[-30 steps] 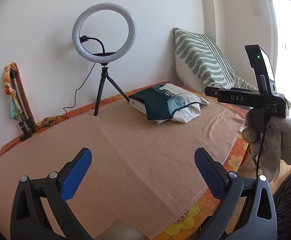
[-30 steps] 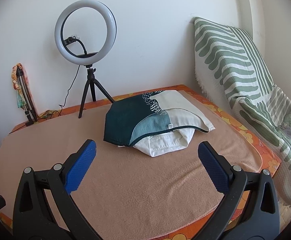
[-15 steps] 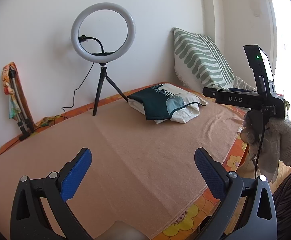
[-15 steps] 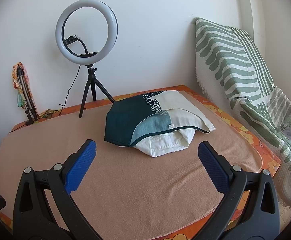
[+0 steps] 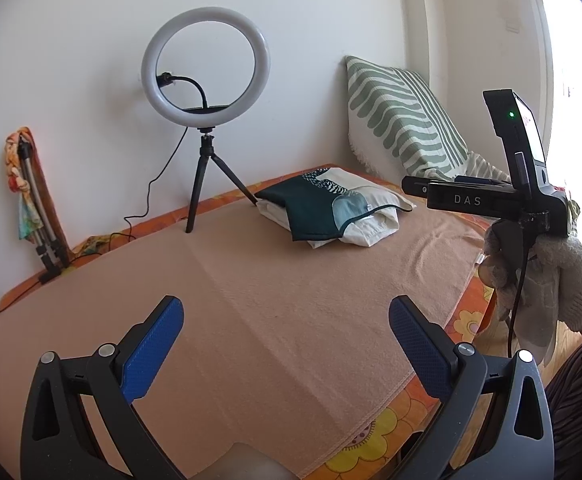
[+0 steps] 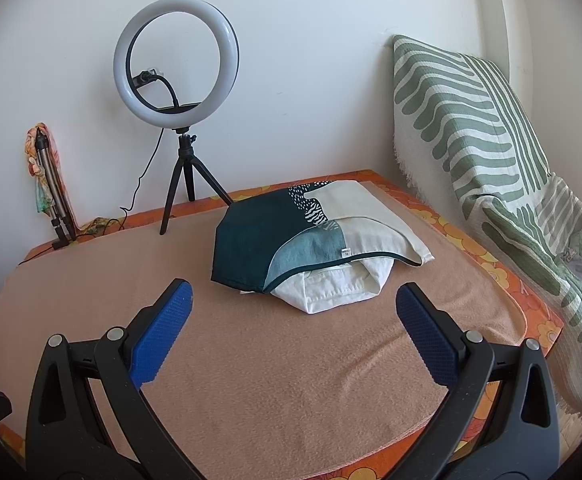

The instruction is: Fold small clothes

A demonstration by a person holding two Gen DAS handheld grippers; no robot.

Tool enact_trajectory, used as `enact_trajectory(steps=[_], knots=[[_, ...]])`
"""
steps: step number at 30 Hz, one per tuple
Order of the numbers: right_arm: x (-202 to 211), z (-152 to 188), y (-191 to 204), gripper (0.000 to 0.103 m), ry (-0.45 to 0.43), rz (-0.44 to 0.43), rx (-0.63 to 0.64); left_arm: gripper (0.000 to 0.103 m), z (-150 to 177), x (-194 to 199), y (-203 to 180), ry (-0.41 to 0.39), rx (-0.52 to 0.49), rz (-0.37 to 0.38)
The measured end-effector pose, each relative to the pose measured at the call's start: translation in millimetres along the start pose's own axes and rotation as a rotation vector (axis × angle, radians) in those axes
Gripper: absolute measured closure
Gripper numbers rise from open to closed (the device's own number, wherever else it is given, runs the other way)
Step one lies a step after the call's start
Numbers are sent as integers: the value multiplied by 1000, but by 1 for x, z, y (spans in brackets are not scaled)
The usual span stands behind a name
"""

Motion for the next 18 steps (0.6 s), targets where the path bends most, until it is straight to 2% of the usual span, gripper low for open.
enact_trajectory(steps=[18], knots=[[-7,-3,4,0,2,-12,3,1,-4,5,-2,-12,-5,3]])
Point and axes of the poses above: each gripper's, at about its wrist camera, not at the fingertips, and x roughly against the way its jaws point, y to its left, z to its underside, the point moved 10 cm from there along -x, roughly the way its jaws point, and after that the axes turned 6 degrees about x, right-handed, at the moved point
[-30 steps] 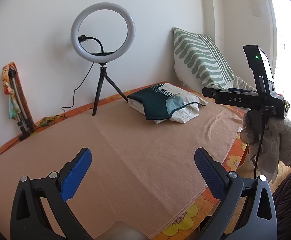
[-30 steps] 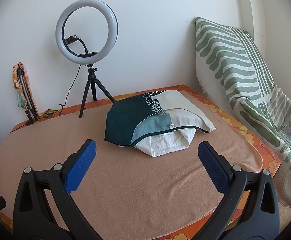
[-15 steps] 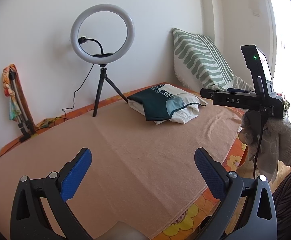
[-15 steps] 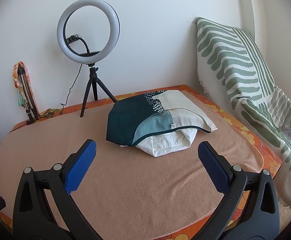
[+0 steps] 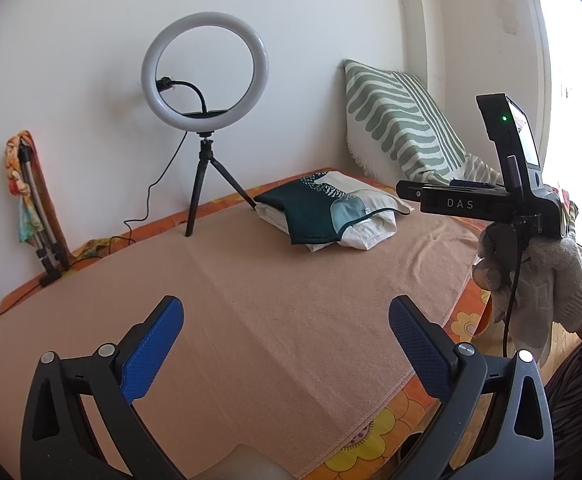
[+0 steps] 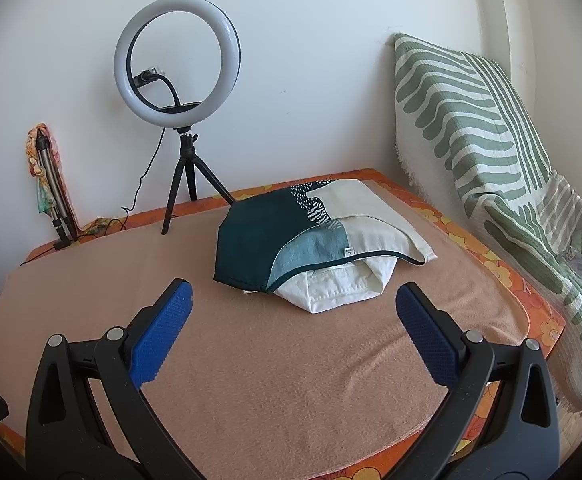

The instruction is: Fold small clothes

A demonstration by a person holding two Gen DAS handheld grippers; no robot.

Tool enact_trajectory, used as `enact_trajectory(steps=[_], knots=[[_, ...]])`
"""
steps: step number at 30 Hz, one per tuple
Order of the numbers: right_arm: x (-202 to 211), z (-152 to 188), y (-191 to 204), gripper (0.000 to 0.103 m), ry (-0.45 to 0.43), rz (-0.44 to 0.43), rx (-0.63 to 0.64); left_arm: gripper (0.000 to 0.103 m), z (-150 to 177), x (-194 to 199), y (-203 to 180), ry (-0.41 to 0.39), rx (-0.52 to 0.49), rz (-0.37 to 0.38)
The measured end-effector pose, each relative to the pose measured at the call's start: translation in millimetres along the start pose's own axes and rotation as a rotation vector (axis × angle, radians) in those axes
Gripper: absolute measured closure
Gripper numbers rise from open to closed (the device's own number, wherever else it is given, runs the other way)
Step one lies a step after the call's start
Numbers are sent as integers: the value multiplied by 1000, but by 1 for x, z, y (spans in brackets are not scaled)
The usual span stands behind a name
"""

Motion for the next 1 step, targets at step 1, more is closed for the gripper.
enact_trajectory(steps=[1], knots=[[0,0,0,0,1,0,-2,1,0,0,0,0,0,0]])
Point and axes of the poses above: each gripper's, at about its wrist camera, not at the fingertips, and x roughly against the way its jaws point, y to its left, z to its underside, the point moved 10 cm from there along -x, roughly the way its jaws point, and after that the axes turned 6 degrees about x, right-handed, at the moved point
